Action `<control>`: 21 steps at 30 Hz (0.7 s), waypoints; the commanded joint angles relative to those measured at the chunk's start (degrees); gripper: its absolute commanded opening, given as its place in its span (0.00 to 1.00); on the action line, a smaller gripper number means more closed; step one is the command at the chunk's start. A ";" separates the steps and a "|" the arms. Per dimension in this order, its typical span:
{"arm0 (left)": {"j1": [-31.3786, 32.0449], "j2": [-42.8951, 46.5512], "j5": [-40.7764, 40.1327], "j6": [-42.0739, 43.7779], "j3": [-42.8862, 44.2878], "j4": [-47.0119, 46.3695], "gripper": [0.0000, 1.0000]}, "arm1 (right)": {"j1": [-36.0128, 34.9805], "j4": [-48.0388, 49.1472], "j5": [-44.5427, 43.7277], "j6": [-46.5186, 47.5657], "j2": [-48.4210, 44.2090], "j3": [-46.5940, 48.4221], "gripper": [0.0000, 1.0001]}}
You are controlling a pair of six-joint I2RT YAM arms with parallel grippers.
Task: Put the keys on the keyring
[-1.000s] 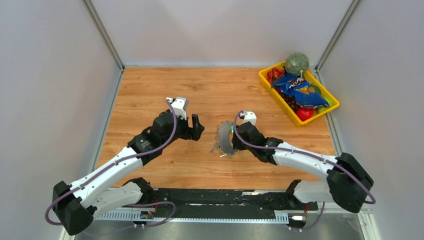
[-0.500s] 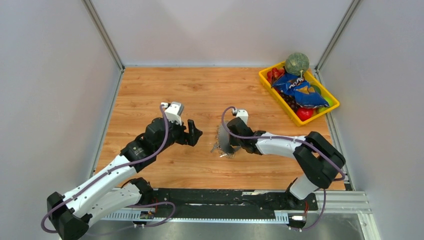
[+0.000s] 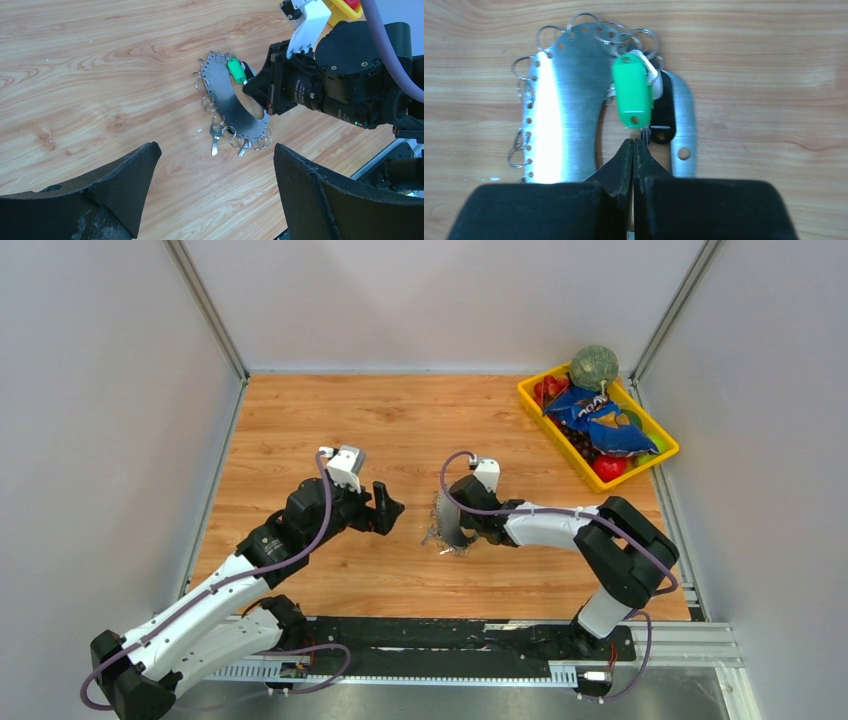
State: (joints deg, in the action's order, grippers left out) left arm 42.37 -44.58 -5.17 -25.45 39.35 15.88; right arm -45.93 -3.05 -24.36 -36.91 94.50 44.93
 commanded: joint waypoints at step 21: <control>-0.10 2.82 1.34 0.54 -1.06 0.19 0.96 | 0.15 -16.26 -6.45 -13.22 -20.60 -12.97 0.00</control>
State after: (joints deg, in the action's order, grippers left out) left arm 42.37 -42.17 -4.36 -25.36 38.61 16.84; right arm -45.93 -20.34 -32.62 -47.99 75.77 33.15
